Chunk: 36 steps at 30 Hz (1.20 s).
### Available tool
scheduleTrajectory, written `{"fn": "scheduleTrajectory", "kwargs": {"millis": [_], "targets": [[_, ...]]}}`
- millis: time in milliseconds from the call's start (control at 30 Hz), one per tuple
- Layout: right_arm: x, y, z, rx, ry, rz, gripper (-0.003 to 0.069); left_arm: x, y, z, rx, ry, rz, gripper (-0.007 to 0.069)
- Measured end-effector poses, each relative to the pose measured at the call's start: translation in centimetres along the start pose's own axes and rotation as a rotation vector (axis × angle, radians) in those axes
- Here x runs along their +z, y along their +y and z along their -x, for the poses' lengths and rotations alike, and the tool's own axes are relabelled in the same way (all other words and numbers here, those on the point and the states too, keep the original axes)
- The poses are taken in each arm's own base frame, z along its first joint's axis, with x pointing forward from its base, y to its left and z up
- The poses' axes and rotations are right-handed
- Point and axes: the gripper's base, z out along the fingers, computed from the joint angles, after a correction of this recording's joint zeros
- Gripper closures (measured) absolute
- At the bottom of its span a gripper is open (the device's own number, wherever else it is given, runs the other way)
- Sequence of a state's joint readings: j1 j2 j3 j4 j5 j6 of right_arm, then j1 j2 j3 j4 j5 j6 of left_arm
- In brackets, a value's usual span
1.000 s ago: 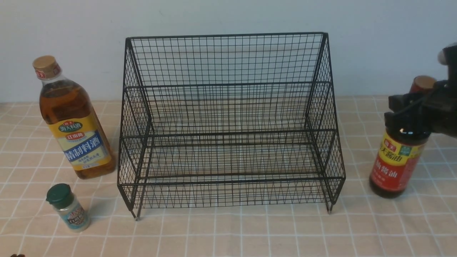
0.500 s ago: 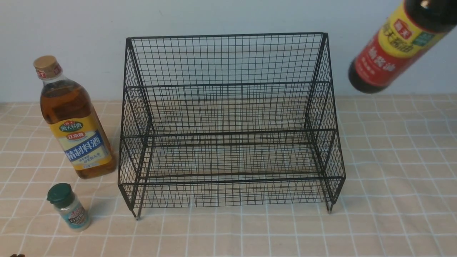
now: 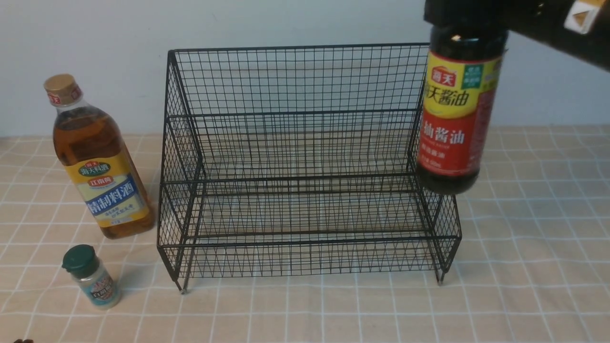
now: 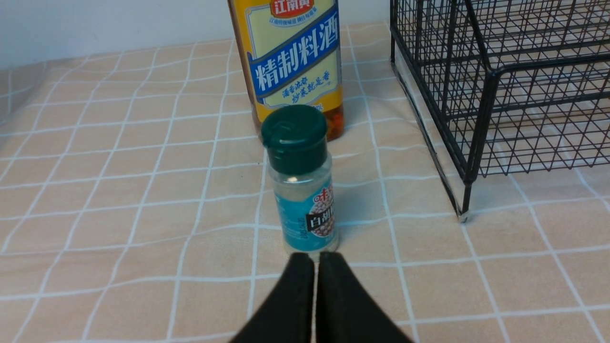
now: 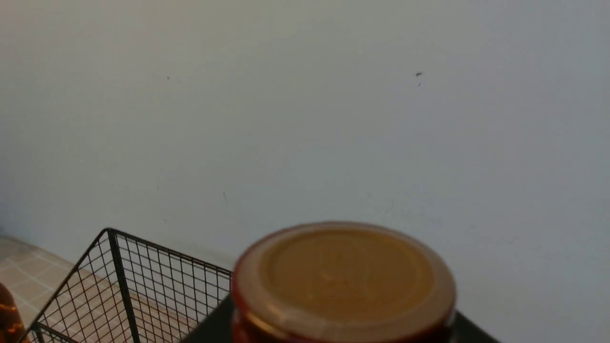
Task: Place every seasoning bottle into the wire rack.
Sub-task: Use the right arm to put the condiment bottle back on the shelf
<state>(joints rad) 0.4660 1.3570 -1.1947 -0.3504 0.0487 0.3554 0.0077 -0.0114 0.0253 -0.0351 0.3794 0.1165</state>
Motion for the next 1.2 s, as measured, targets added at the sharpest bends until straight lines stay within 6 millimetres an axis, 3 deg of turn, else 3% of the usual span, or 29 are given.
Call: {"fn": "scheduleTrajectory", "kwargs": {"millis": [667,1200], "targets": [[4.5,0.9,-2.8,-0.008,-0.124,0.107,0.0390,0.0,0.0,0.0,0.000,0.000,0.000,0.0631],[6.7,0.0,-8.3,-0.013,0.207,0.020,0.0390,0.0,0.0,0.0,0.000,0.000,0.000,0.0631]]}}
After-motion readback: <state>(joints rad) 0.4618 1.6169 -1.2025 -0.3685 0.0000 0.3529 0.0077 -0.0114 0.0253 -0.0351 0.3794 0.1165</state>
